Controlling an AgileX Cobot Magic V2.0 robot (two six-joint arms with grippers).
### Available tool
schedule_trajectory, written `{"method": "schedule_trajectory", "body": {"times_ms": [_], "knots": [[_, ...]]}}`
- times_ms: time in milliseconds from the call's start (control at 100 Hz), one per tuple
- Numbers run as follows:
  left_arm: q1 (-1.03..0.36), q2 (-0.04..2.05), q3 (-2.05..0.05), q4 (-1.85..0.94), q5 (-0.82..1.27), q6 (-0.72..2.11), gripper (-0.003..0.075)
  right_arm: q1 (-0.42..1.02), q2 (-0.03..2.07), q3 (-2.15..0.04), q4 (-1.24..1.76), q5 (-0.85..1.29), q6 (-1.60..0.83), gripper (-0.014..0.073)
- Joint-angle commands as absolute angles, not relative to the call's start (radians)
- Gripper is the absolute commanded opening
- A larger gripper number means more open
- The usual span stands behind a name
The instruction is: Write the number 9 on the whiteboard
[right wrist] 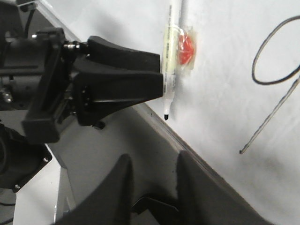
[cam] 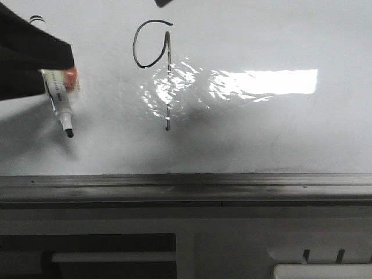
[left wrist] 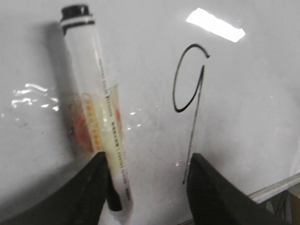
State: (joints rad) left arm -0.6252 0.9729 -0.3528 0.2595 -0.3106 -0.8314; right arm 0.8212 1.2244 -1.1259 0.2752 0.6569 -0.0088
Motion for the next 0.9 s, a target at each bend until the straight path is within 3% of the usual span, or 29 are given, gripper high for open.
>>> {"method": "schedule_trajectory", "body": {"times_ms": [0,90,210,530,890], "knots": [[-0.631,0.901,-0.384,0.286,-0.380,-0.836,0.0338,0.820,1.166,-1.134,0.245,0.550,-0.017,-0.0058],[-0.631,0.819,-0.384,0.290,-0.342,-0.836,0.0246,0.820,1.117,-1.077,0.243,0.474,-0.017,-0.0071],[-0.629,0.686,-0.382,0.354,-0.271,-0.836,-0.0022,0.820,1.018,-0.954,0.221,0.344,-0.017,-0.0071],[-0.629,0.386,-0.323,0.491,-0.086,-0.803,-0.0020,0.820,0.679,-0.567,0.057,0.000,-0.017,-0.0071],[-0.629,0.189,-0.206,0.569,-0.088,-0.803,-0.0020,0.820,0.389,-0.311,0.054,-0.036,-0.017,-0.0071]]}}
